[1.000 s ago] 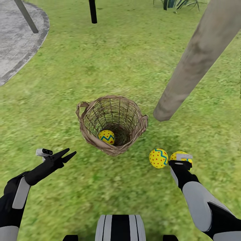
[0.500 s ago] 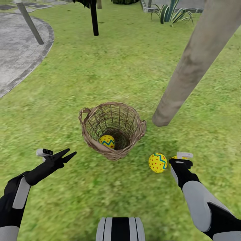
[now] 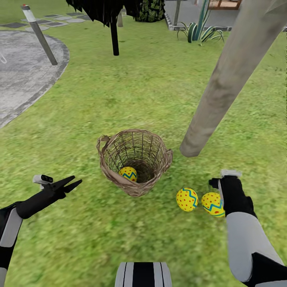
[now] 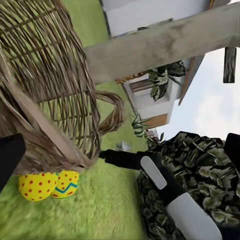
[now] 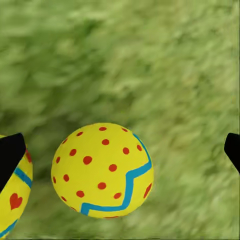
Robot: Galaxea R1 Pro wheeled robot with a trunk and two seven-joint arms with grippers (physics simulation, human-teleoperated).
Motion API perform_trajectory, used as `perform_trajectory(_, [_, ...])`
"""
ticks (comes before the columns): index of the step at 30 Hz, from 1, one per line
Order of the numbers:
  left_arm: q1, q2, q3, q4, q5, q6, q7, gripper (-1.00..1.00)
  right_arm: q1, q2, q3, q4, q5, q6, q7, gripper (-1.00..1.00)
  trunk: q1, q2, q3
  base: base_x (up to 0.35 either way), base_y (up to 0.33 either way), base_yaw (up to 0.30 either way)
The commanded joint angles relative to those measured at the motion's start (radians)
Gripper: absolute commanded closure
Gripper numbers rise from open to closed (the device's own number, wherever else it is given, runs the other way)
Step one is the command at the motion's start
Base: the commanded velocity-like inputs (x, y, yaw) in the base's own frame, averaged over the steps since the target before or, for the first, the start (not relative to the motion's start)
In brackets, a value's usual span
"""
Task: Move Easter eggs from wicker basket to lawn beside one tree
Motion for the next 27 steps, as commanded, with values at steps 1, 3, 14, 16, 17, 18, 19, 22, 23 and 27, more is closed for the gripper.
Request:
perform_trajectory(1, [0.0, 0.001, 0.0, 0.0, 0.002, 0.008, -0.001, -1.0, 0.018, 0.001, 0.0, -0.063, -0.004, 0.057, 0.05, -1.0, 0.0, 0.0, 0.003, 0.0, 0.0, 0.0])
perform_trajectory(3, [0.0, 0.001, 0.0, 0.001, 0.002, 0.008, 0.0, -1.0, 0.047, 0.001, 0.001, -0.16, -0.008, 0.135, 0.135, -1.0, -0.001, 0.001, 0.011, 0.0, 0.0, 0.0])
perform_trajectory(14, [-0.002, 0.002, 0.0, -0.001, 0.002, 0.009, 0.002, -1.0, 0.145, 0.006, 0.003, -0.473, -0.016, 0.23, 0.448, -1.0, -0.006, 0.003, 0.054, 0.0, 0.0, 0.0])
perform_trajectory(16, [-0.002, 0.002, 0.0, -0.002, 0.002, 0.009, 0.003, -1.0, 0.151, 0.005, 0.002, -0.503, -0.017, 0.255, 0.551, -1.0, -0.007, 0.004, 0.061, 0.0, 0.0, 0.0])
perform_trajectory(17, [-0.002, 0.002, 0.0, -0.002, 0.002, 0.009, 0.003, -1.0, 0.151, 0.005, 0.002, -0.505, -0.018, 0.256, 0.572, -1.0, -0.008, 0.004, 0.065, 0.0, 0.0, 0.0])
perform_trajectory(18, [-0.002, 0.001, 0.001, -0.002, 0.003, 0.009, 0.003, -1.0, 0.152, 0.004, 0.001, -0.509, -0.019, 0.26, 0.649, -1.0, -0.008, 0.004, 0.069, 0.0, 0.0, 0.0])
perform_trajectory(19, [-0.002, 0.0, 0.002, -0.002, 0.003, 0.008, 0.002, -1.0, 0.152, 0.004, 0.0, -0.51, -0.019, 0.261, 0.68, -1.0, -0.009, 0.004, 0.073, 0.0, 0.0, 0.0])
perform_trajectory(22, [-0.002, -0.004, 0.004, -0.001, 0.004, 0.006, 0.002, -1.0, 0.153, 0.002, -0.005, -0.512, -0.02, 0.26, 0.728, -1.0, -0.01, 0.005, 0.085, 0.0, 0.0, 0.0])
perform_trajectory(23, [-0.002, -0.006, 0.005, -0.001, 0.004, 0.005, 0.001, -1.0, 0.153, 0.002, -0.016, -0.512, -0.021, 0.259, 0.736, -1.0, -0.01, 0.005, 0.088, 0.0, 0.0, 0.0])
perform_trajectory(27, [-0.002, -0.005, 0.005, -0.001, 0.004, 0.005, 0.001, -1.0, 0.153, -0.001, -0.034, -0.513, -0.022, 0.259, 0.765, -1.0, -0.012, 0.006, 0.104, 0.0, 0.0, 0.0])
